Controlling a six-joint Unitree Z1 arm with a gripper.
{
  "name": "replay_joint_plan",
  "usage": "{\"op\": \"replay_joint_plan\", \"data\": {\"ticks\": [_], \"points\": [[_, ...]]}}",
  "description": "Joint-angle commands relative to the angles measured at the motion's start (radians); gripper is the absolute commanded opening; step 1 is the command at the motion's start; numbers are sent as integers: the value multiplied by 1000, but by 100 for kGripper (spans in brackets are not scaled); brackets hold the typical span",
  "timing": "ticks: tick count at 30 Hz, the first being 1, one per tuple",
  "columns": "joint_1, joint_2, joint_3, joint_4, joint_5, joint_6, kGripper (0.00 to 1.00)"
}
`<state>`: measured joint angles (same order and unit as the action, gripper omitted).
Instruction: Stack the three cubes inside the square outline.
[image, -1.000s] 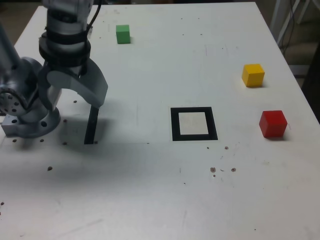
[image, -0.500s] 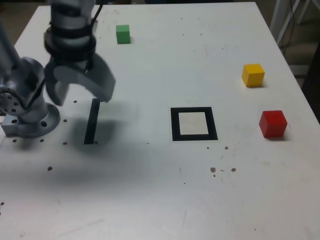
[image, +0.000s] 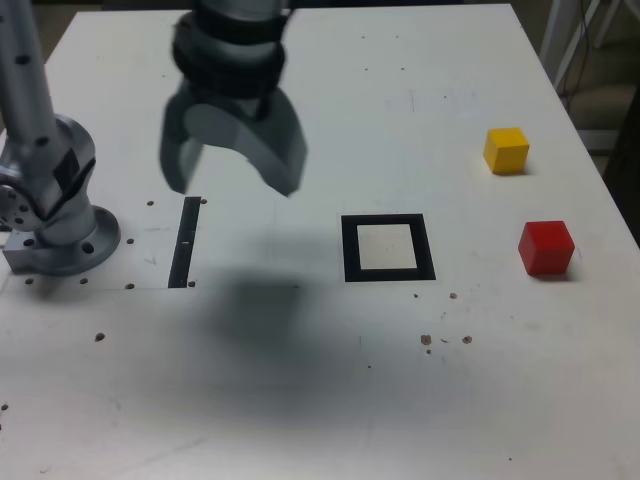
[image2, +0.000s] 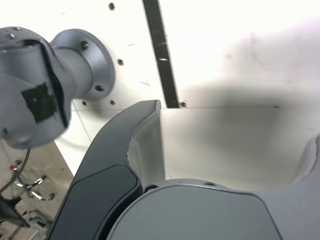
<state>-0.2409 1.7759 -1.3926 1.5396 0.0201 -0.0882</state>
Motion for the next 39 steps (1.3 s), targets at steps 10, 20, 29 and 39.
{"op": "replay_joint_plan", "data": {"ticks": [10,20,29,39], "points": [[-12,232,-575,71,28,-2,99],[-12,353,-788,85,52,14,99],[-11,540,-1003,99,55,55,99],[32,665,-1089,99,79,88,99]]}}
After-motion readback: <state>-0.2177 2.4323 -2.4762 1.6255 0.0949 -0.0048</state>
